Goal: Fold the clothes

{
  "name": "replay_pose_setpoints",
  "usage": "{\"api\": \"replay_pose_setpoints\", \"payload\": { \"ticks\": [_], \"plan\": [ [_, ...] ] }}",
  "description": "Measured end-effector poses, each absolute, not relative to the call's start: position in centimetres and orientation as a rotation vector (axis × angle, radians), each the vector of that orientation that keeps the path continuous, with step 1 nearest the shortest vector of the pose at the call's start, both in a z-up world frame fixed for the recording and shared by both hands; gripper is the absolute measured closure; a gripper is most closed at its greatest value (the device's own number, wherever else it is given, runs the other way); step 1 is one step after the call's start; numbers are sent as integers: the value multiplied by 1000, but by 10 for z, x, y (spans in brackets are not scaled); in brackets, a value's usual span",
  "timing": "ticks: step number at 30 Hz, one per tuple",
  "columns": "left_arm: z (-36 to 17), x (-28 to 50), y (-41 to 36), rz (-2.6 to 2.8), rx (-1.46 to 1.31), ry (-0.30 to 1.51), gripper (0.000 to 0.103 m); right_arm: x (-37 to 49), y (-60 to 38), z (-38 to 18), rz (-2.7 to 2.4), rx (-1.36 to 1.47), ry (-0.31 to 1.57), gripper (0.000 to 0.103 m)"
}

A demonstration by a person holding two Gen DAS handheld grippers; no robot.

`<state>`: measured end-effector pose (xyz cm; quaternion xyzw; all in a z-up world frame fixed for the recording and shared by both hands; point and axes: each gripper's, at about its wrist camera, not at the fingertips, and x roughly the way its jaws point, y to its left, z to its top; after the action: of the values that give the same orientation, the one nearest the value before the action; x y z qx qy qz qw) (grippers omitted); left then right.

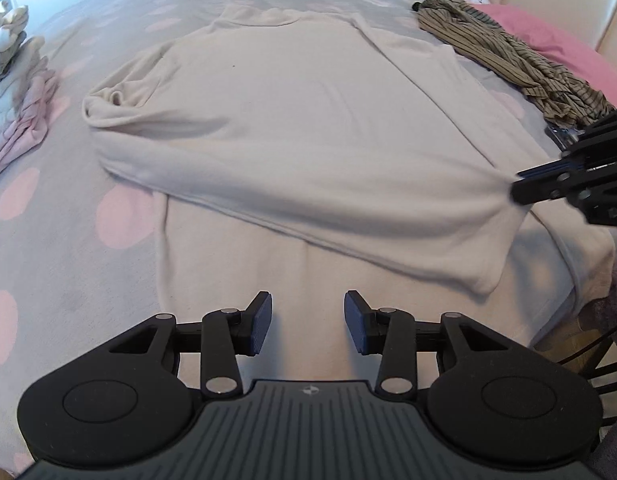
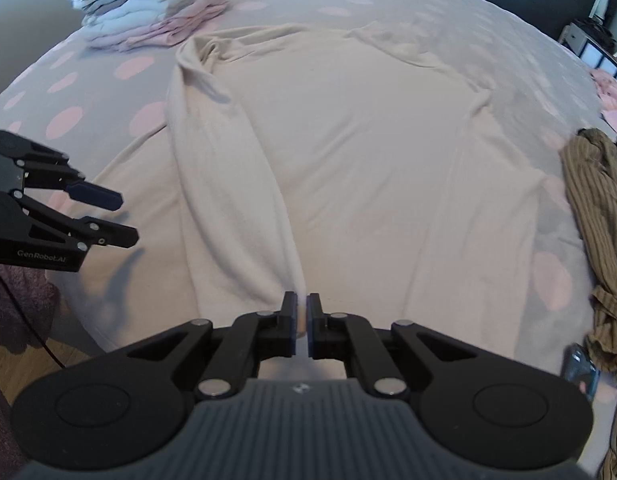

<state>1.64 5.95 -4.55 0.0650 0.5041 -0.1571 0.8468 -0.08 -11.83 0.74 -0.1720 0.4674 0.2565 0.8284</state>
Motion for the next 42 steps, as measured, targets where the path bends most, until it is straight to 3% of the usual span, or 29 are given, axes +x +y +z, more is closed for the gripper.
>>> {"api": "replay_pose_setpoints", "payload": {
  "ticks": [7,19,22,25,36,39,42],
  "plan": [
    [-47,17,64,-300,133,1080,65,-6,-169,19,375,-342,995,98],
    [-41,22,67,-269,125,1069,65,-3,-235,-15,138,-330,1133,97],
    [-35,33,72,-259,130,1065,65,-6,-230,-12,136,-347,1109,92],
    [-26,49,77,-227,169,1030,65,-9,-220,-4,157,-372,1056,75],
    [-31,112,89,-216,405,867,66,-19,-166,-12,302,-487,978,65],
    [-43,128,88,-236,466,813,77,-17,-153,-17,356,-486,991,62],
    [-55,145,86,-234,517,775,80,-13,-144,-23,395,-489,1005,61]
  ]
}}
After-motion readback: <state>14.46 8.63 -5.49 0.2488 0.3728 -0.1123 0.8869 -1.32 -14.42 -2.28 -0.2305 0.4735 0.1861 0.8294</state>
